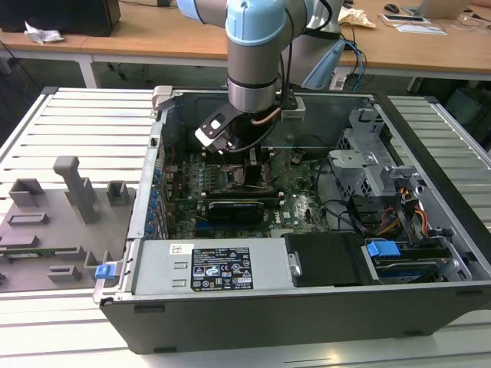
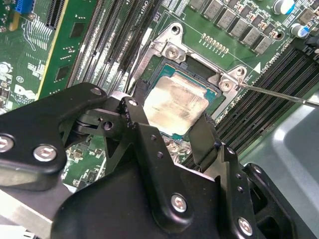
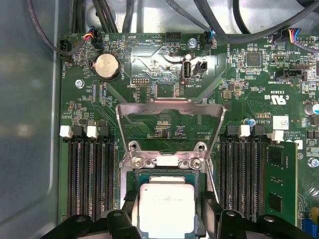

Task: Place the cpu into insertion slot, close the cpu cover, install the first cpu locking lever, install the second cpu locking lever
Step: 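Place the cpu into insertion slot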

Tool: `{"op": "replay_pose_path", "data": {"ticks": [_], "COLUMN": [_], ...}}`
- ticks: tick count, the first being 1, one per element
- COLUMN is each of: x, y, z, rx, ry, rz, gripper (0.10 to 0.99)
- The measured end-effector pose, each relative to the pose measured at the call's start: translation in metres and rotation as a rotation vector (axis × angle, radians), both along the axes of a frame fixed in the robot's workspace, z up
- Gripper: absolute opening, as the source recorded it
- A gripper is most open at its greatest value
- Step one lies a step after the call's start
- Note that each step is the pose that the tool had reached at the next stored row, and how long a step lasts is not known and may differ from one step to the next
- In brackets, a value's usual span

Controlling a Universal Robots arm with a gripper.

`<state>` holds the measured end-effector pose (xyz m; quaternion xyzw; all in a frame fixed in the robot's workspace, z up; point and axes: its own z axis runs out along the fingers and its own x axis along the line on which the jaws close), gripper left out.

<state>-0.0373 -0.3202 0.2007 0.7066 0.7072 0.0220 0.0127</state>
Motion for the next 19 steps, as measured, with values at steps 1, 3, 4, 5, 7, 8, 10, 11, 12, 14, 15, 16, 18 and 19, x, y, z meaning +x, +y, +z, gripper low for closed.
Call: {"op": "replay_pose_path", "data": {"ticks": [1,3,4,5,7,8,10,11,12,14,15,16,18,19], "x": [0.0000,0.0000,0.0000,0.0000,0.0000,0.0003,0.0004,0.0004,0.0004,0.0004,0.0005,0.0004,0.0004,0.0004], "y": [0.0000,0.0000,0.0000,0.0000,0.0000,0.0000,0.0000,0.0000,0.0000,0.0000,0.0001,0.0000,0.0000,0.0000], "z": [0.0000,0.0017,0.0034,0.0049,0.0075,0.0083,0.0105,0.0115,0.0122,0.0133,0.0134,0.0138,0.0139,0.0142], "rx": [0.000,0.000,0.000,0.000,0.000,0.000,0.000,0.000,0.000,0.000,0.000,0.000,0.000,0.000], "ry": [0.0000,0.0000,0.0000,-0.0001,0.0000,0.0005,0.0012,0.0012,0.0012,0.0012,0.0010,0.0012,0.0012,0.0012], "rz": [0.000,0.000,0.000,0.000,0.000,0.000,0.000,0.000,0.000,0.000,0.000,0.000,0.000,0.000], "gripper": [0.616,0.616,0.616,0.616,0.616,0.616,0.533,0.471,0.353,0.231,0.231,0.110,0.106,0.106]}}
